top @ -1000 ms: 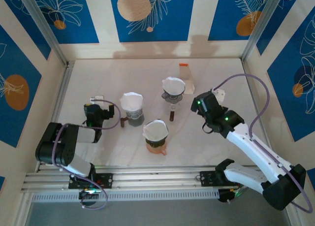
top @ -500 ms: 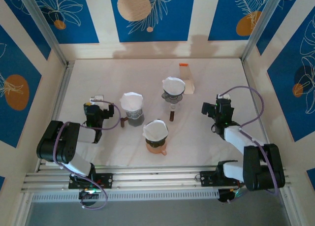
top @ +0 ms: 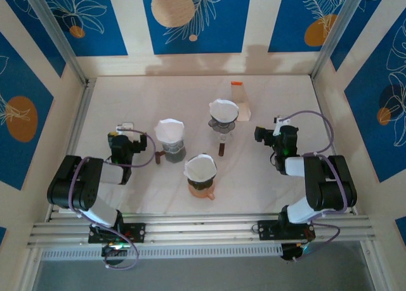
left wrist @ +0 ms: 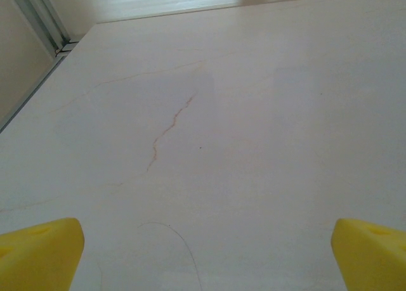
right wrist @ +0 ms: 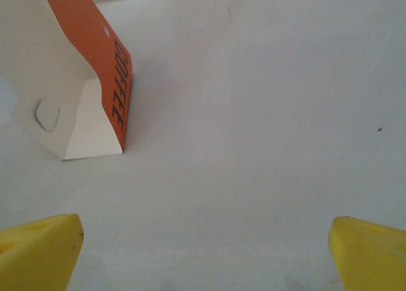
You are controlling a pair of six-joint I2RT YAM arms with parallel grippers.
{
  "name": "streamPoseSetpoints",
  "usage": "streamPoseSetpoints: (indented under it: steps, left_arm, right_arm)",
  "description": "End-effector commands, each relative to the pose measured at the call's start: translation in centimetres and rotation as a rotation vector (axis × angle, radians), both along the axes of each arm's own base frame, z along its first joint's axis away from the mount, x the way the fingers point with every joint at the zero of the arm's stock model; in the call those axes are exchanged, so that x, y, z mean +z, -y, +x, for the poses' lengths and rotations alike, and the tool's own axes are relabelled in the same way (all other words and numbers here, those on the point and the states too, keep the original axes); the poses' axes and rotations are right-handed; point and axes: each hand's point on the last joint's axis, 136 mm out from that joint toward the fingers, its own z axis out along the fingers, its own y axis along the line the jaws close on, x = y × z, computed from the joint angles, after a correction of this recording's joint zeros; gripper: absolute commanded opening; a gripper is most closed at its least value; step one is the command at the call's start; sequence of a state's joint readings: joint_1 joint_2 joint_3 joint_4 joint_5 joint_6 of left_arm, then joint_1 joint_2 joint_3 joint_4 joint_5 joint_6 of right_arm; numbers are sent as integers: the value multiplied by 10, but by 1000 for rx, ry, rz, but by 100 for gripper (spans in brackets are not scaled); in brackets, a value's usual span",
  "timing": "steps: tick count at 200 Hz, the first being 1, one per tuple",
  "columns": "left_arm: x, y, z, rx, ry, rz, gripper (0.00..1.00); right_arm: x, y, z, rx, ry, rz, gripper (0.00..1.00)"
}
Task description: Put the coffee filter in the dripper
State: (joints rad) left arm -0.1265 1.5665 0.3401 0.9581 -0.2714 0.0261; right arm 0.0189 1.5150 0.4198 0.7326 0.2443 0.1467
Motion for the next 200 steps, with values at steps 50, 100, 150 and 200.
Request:
streamPoseSetpoints:
  steps: [50,100,150,200]
  left_arm:
    - [11,-3,6,12,41,2,100]
    - [11,-3,6,12,39,2,100]
    - [10,-3,6,13,39,3,100]
    - [11,-3,6,12,41,2,100]
  right_arm:
    - [13,-8,4,61,76,4,99]
    - [13,-8,4,60,75,3,99]
    - [13,-10,4,64,73,-6,99]
    - [13,-10,5,63,74,-6,99]
